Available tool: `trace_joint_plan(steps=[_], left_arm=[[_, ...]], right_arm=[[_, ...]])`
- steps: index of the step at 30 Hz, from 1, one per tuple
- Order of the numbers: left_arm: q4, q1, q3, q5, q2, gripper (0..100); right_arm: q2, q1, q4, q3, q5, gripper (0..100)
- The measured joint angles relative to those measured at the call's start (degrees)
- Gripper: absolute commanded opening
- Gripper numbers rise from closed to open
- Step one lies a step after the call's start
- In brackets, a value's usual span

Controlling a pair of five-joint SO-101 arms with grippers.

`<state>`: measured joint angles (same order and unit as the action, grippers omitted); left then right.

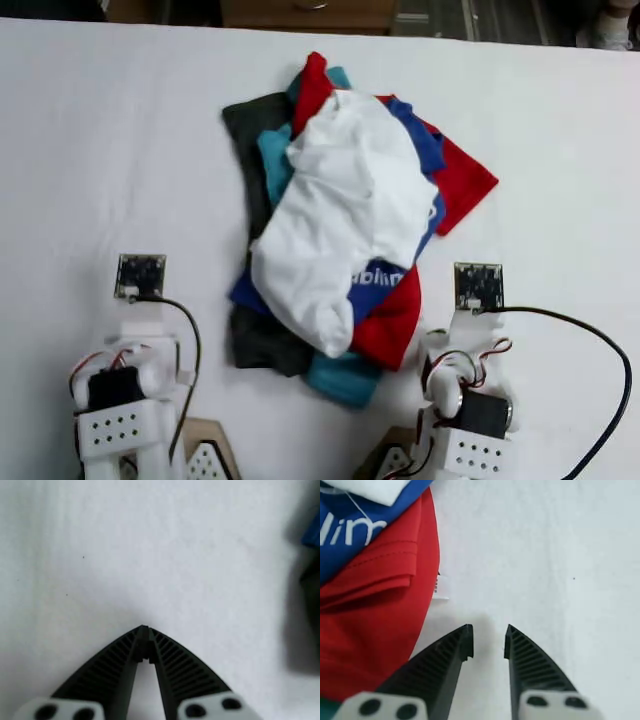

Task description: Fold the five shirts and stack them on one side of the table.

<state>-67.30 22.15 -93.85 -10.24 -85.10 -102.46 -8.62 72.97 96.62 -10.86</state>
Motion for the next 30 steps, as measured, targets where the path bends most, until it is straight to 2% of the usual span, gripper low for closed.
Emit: trace_joint_plan(steps=[14, 18, 25, 30], left_arm=[[0.0, 0.0, 0.0, 0.0, 0.0, 2], [0.0, 0.0, 0.0, 0.0, 0.0, 2], [0.0, 0.0, 0.0, 0.0, 0.0, 2], [0.0, 0.0, 0.0, 0.0, 0.0, 2]], right_arm=[[0.6, -0.7, -0.3, 0.0, 0.0, 11.7], [7.3, -1.0, -4.6, 0.0, 0.0, 11.7], [28.2, -1.0, -15.6, -3.7, 0.0, 11.7], [31.3, -1.0, -17.0, -4.7, 0.0, 11.7]])
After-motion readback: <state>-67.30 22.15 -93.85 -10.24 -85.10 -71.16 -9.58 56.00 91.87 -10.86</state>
